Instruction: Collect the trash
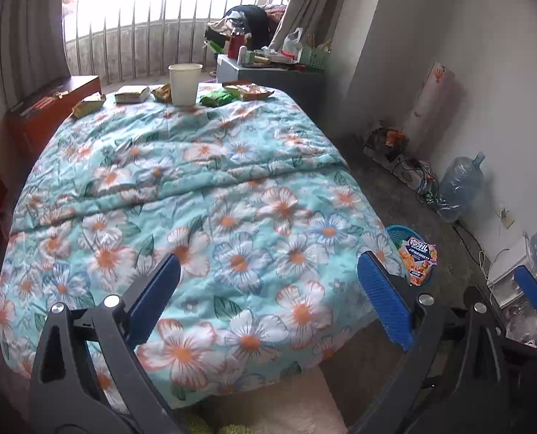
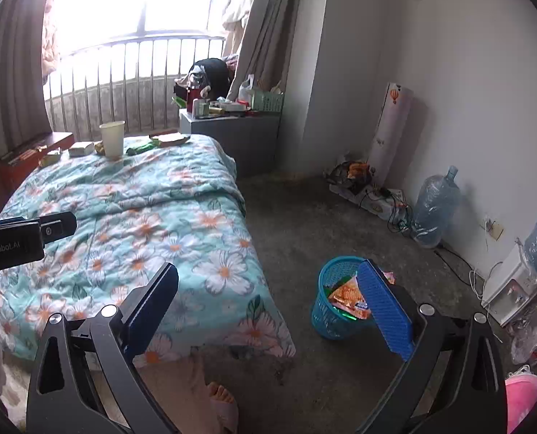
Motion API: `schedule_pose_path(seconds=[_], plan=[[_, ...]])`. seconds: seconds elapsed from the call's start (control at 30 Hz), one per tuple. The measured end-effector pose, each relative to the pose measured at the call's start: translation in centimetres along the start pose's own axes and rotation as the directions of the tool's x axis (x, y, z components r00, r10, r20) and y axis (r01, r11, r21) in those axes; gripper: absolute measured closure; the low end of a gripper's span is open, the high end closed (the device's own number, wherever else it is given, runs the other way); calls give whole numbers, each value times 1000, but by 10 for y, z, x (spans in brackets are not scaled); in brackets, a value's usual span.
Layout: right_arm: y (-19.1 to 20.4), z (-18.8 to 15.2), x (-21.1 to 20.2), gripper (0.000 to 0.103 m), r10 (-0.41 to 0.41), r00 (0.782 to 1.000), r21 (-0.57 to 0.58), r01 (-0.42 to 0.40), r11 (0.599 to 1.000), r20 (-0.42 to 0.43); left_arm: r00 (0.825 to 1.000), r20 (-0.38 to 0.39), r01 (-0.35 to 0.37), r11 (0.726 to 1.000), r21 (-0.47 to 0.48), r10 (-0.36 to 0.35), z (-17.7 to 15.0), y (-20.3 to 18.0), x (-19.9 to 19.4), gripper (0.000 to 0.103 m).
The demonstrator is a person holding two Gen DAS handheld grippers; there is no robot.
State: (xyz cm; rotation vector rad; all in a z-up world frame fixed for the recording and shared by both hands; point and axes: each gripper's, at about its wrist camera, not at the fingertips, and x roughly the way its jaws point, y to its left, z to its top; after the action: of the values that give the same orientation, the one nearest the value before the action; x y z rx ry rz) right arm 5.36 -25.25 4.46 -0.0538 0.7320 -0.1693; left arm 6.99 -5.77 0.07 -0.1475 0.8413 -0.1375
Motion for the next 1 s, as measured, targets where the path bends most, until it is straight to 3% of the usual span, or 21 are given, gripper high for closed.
schedule_pose_path(seconds=[0.1, 0.27, 1.0], plan=[[1, -16, 9, 7, 22, 996, -3, -22, 1000, -82, 998, -51, -25, 1000, -14, 24, -18, 4, 9, 9], [2, -27, 16, 7, 31, 991, -3, -32, 999, -126, 994, -104, -45, 999, 6, 46, -30, 5, 16, 9], [-23, -30, 15, 7, 12, 991, 44, -6, 999, -134, 992, -49, -107, 985, 132, 115, -26, -18, 5, 9]])
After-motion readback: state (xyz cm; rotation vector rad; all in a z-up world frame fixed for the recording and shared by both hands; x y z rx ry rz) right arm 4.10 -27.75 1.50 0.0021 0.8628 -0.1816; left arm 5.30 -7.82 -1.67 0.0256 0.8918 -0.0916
